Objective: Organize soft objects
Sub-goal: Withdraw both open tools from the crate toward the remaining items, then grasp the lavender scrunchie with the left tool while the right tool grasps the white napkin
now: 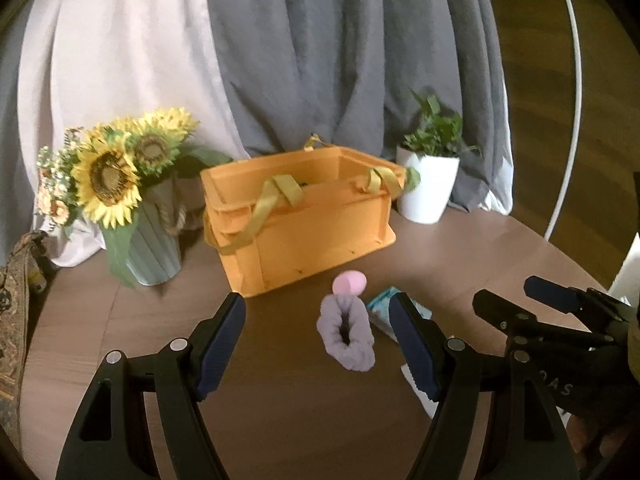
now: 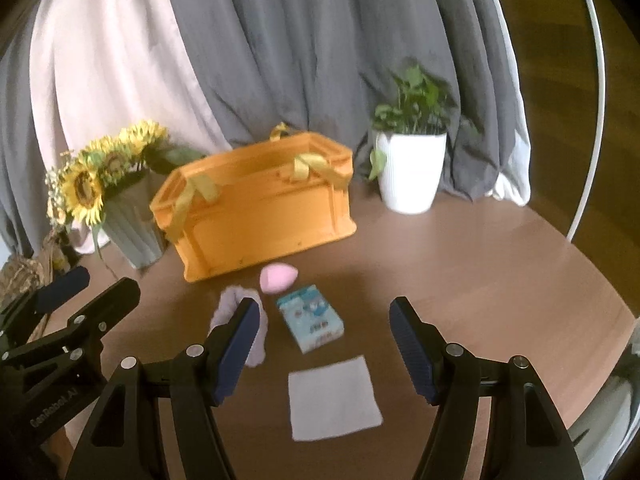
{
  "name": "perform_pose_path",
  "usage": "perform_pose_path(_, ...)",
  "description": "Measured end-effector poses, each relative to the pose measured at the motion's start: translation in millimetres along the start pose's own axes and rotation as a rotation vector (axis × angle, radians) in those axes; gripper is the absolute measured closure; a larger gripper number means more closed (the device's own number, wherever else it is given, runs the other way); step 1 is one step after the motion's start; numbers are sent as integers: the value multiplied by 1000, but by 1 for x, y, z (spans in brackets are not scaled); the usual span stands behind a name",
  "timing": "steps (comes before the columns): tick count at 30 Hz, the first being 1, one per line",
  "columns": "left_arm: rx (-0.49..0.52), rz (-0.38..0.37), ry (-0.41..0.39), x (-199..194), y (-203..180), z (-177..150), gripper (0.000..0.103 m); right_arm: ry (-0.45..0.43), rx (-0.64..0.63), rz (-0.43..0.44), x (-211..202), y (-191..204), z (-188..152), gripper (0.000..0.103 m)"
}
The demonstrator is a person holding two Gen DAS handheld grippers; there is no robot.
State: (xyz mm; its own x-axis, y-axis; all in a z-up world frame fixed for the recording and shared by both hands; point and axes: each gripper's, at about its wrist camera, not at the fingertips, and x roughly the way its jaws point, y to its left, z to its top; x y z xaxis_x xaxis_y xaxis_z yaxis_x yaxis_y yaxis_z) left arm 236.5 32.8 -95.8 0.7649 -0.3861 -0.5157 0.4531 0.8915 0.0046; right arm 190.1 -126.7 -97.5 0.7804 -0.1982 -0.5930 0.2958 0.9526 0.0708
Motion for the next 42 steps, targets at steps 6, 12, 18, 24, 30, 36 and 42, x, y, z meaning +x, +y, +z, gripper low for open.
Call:
perform_pose_path(6,48,-33,30,16,-5,-15,29,63,11,-12,16,-1,-23,34)
perform_pose_path(12,64,-65,68,37,-8,-25,29,130,25,-22,34,-4,-43,34)
perform_pose_path(18,69,-87,93,55,-9,-33,29,171,30,-26,52,-5,-58,34)
perform_pose_path(24,67,-100,115,72,-10,-35,30,210,17,-27,66,-1,-70,34)
perform_pose_path(30,59,-113,141,87,-14,-37,30,231,13,-33,74,1,-78,35)
perform_pose_path(36,62,-109,167,99,-16,-39,30,234,26,-45,81,-2,-81,35)
perform_pose_path(42,40,-121,206,111,-16,-44,38,228,9,-61,85,-1,-80,35)
